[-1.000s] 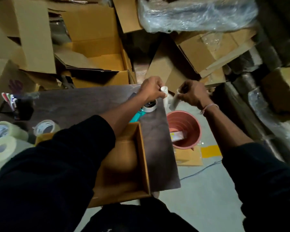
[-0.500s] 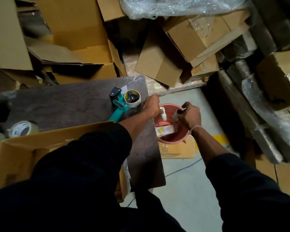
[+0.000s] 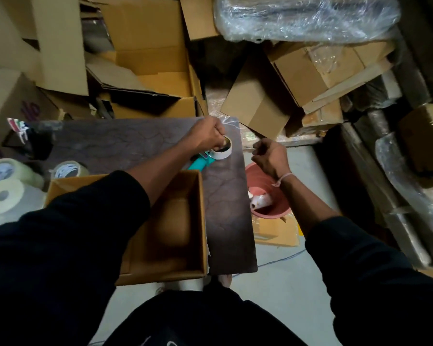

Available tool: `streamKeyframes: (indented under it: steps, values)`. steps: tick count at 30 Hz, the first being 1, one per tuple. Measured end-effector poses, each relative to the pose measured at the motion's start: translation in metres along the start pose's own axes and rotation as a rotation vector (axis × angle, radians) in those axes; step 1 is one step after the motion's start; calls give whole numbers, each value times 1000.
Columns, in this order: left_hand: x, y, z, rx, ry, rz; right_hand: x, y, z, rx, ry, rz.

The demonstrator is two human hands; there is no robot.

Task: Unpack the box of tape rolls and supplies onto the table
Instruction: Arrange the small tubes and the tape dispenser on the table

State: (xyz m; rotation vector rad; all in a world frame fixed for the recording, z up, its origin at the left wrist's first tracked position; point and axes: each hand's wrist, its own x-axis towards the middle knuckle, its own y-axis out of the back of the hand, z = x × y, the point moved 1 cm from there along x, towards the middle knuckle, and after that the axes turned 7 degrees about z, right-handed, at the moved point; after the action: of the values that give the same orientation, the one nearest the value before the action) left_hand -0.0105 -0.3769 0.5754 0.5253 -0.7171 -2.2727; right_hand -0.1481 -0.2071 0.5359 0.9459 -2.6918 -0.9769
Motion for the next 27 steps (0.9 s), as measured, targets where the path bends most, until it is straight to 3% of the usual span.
streamKeyframes:
  steps: [4, 9, 15, 27]
  values:
    - [0, 34, -34, 8, 101, 22, 21, -41, 5, -55, 108, -13]
    - [8, 44, -69, 151, 192, -211, 19, -69, -13, -104, 48, -117]
    - [33, 28, -89, 378, 206, -465, 14, -77, -38, -115, -77, -122]
    - [41, -8, -117, 589, 312, -578, 47, -123, -36, -318, 12, -132]
